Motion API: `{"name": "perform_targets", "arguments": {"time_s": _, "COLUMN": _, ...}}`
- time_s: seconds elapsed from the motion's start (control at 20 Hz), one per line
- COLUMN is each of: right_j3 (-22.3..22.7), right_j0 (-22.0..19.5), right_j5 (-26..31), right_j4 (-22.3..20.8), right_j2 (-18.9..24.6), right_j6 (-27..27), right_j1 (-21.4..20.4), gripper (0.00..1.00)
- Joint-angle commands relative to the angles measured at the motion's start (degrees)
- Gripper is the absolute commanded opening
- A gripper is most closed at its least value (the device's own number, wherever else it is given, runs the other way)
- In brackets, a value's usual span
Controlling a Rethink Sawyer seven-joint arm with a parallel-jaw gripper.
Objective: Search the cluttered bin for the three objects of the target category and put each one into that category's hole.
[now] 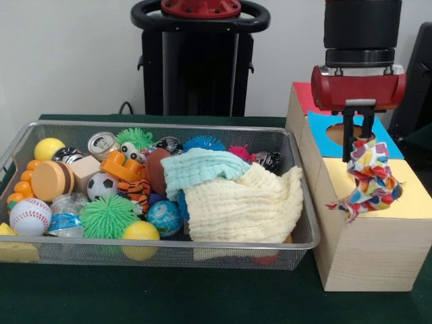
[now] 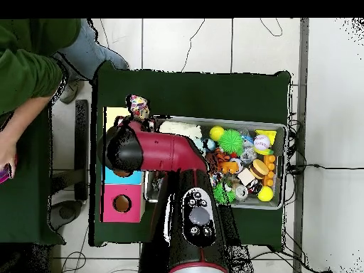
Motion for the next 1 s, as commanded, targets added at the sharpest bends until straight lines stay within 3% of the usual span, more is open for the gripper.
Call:
{"name": "perform_targets", "arguments": {"time_s": 0.05, "right_j3": -0.3, "right_j0": -2.0, "right_j5": 5.9, "right_j4": 2.2, "right_j2": 5.5, "right_j6": 6.8, "right_j1": 2.8, "gripper": 0.0}}
{"name": "perform_targets", "arguments": {"time_s": 0.6, "right_j3": -1.7, "right_j0": -1.7, "right_j5": 11.7, "right_j4": 3.8, "right_j2": 5.6, "right_j6": 7.4, "right_j1": 3.0, "gripper": 0.0}}
{"name": "perform_targets", "arguments": {"time_s": 1.0, "right_j3": 0.1, "right_j0": -1.8, "right_j5": 17.2, "right_j4": 4.9, "right_j2": 6.5, "right_j6": 6.2, "right_j1": -1.0, "gripper": 0.0}}
